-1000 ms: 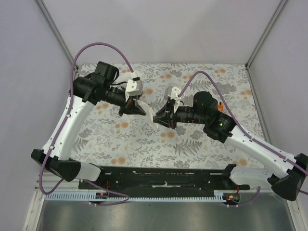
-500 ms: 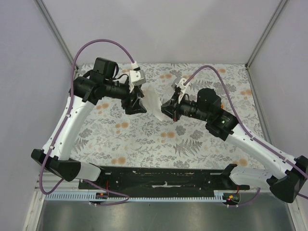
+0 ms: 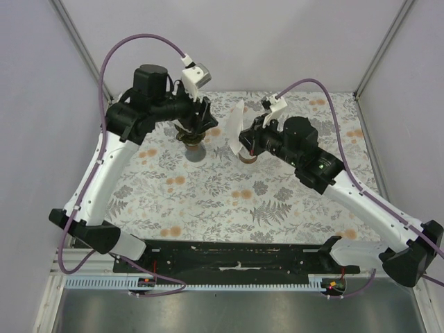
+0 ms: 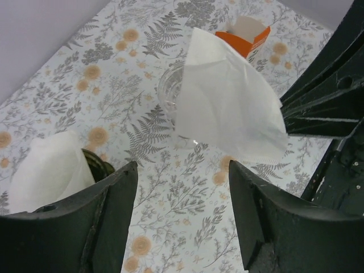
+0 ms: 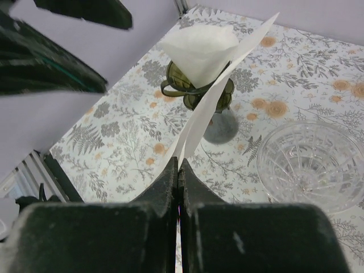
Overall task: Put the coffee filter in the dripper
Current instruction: Place the coffee filter in the coffee dripper.
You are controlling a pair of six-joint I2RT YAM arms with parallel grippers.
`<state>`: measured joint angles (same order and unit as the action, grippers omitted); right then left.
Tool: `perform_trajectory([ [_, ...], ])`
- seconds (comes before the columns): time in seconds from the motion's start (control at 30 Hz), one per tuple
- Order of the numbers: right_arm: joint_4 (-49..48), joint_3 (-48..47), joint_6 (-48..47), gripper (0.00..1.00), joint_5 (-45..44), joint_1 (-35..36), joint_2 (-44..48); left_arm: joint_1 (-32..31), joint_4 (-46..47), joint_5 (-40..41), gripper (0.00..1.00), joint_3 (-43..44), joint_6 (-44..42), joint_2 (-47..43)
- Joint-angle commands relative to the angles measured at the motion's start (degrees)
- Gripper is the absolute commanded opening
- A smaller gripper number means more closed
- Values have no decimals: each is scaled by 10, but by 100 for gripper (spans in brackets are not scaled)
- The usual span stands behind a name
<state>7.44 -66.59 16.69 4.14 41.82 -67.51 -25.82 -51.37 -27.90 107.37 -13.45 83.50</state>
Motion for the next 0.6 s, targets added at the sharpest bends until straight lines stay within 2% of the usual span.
perform_trajectory([
  [0.0, -10, -52, 54, 0, -32, 3, -26, -59, 58, 75, 74, 11, 87, 37],
  [0.1, -12, -61, 63, 0, -36, 11, -36, -90, 65, 98, 80, 5, 91, 56],
  [0.33, -13, -65, 70, 0, -38, 19, -36, -100, 71, 102, 81, 8, 98, 74],
  [0.57, -11, -68, 90, 0, -51, 15, -43, -100, 55, 14, 86, 14, 79, 58],
])
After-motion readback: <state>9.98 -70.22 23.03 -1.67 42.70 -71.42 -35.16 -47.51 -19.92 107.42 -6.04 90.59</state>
